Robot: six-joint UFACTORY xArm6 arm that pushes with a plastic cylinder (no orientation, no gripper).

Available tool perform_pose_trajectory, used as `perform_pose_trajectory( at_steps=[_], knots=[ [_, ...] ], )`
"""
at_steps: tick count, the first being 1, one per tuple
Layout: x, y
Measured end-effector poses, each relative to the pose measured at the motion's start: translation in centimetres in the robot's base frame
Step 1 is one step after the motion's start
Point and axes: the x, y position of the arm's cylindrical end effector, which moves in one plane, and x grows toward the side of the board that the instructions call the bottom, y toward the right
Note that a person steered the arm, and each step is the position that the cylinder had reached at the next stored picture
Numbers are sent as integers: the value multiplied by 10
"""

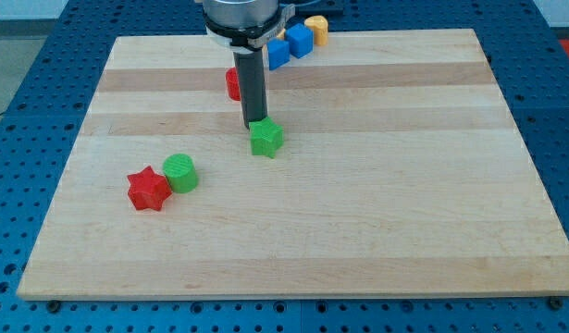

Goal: Move the red circle slightly to the bottom left of the blue triangle

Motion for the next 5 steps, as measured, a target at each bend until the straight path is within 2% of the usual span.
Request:
perform_pose_trajectory(
  at_steps=[1,3,5],
  knots=[
    [0,0],
    [-34,0],
    [-45,5]
  ],
)
